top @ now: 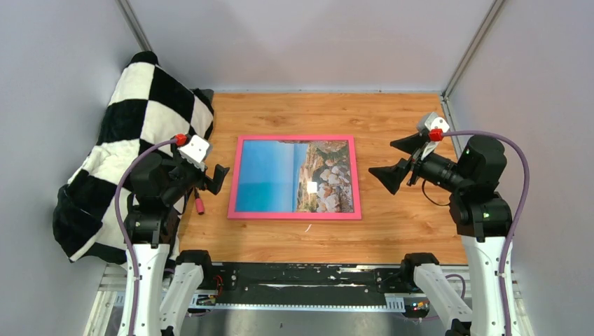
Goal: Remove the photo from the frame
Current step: Turn over the photo frame at the center of the board.
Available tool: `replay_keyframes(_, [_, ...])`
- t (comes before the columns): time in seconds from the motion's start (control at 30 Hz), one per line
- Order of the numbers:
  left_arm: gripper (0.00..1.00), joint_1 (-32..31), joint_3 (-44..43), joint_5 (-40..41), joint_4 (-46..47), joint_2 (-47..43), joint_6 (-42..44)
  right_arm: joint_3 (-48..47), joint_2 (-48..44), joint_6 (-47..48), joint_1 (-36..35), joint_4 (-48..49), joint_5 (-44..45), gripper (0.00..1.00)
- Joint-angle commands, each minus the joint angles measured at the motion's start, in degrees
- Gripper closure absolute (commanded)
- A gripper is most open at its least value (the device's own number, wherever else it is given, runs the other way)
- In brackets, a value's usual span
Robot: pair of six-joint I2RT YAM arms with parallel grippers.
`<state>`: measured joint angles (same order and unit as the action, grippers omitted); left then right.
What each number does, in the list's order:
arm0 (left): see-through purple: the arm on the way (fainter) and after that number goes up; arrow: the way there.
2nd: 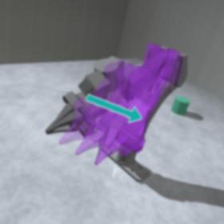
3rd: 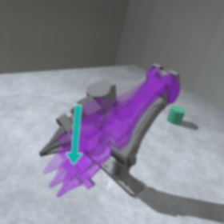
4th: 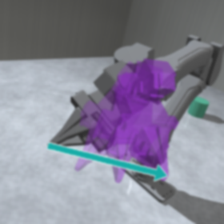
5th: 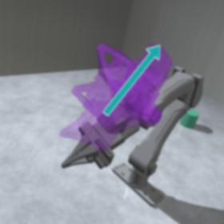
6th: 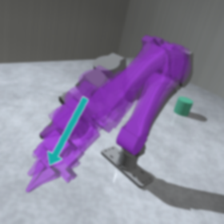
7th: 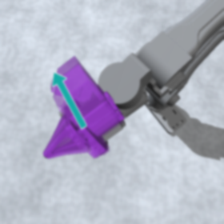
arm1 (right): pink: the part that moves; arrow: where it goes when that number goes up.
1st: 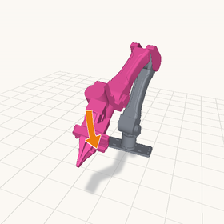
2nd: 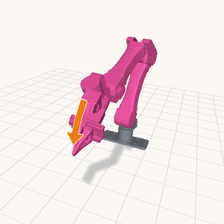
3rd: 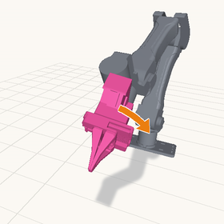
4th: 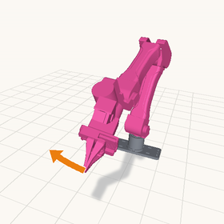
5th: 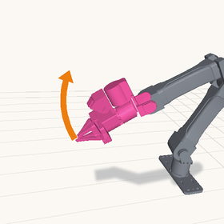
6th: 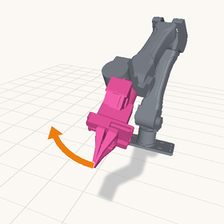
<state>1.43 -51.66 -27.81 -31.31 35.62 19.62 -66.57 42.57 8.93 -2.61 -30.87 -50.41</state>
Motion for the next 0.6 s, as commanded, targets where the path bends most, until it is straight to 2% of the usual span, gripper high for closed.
replay_keyframes(0.0, [0.00, 0.33, 1.16, 0.48, 1.53, -0.54, -0.49, 1.44, -0.71, -1.02, -0.46, 2.31, -1.23, 0.00])
replay_keyframes(0.17, [0.00, 0.35, 1.53, 0.28, 1.60, -0.56, -0.29, 5.13, -0.63, 10.18, -0.46, 3.02, -6.29, 0.00])
replay_keyframes(0.37, [0.00, 0.33, 2.21, -1.11, 1.07, -0.18, 1.49, 8.25, 0.90, 6.71, -0.46, 9.05, 5.09, 0.00])
replay_keyframes(0.57, [0.00, 0.33, -0.09, -2.17, -0.24, 4.30, 3.54, 4.04, 8.12, 1.82, -0.59, 8.06, 7.84, 0.00])
